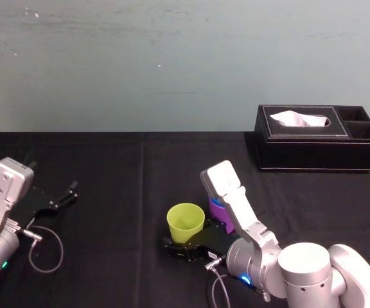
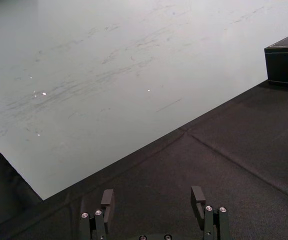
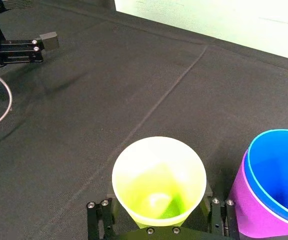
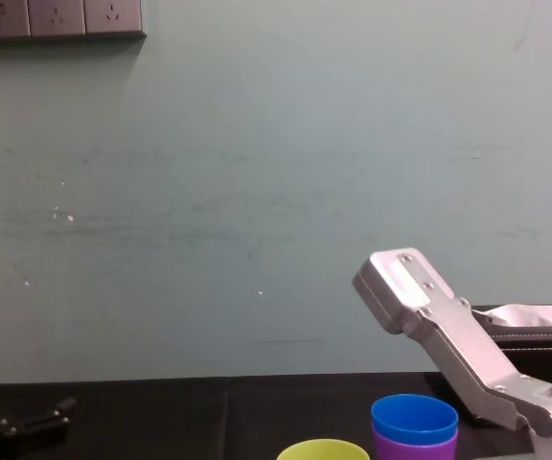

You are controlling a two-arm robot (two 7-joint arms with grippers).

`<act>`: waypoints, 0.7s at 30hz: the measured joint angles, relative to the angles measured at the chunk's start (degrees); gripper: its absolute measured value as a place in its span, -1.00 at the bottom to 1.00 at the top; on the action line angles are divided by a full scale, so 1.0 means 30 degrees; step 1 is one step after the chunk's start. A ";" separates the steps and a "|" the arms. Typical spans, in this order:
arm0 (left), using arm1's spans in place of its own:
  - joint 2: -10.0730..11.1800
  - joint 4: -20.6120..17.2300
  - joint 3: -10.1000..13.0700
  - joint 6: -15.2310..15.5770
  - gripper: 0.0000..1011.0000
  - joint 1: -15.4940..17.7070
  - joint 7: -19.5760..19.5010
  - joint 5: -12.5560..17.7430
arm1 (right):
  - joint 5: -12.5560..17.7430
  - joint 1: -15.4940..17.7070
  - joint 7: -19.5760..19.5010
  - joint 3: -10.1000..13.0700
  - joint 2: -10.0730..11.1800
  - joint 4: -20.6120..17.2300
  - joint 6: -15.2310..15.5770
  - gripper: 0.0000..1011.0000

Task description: Stack the three plastic cups sequentially using one hand.

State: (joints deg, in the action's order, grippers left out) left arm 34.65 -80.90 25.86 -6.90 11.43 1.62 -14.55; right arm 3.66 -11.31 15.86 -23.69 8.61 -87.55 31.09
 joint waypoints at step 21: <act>0.0000 0.0000 0.0000 0.0000 0.98 0.0000 0.0000 0.0001 | -0.0014 0.0073 -0.0033 -0.0023 0.0035 -0.0134 0.0005 0.40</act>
State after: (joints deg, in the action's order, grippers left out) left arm 34.65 -80.90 25.86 -6.90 11.43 1.62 -14.55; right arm 3.61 -11.09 15.76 -23.76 8.72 -87.95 31.10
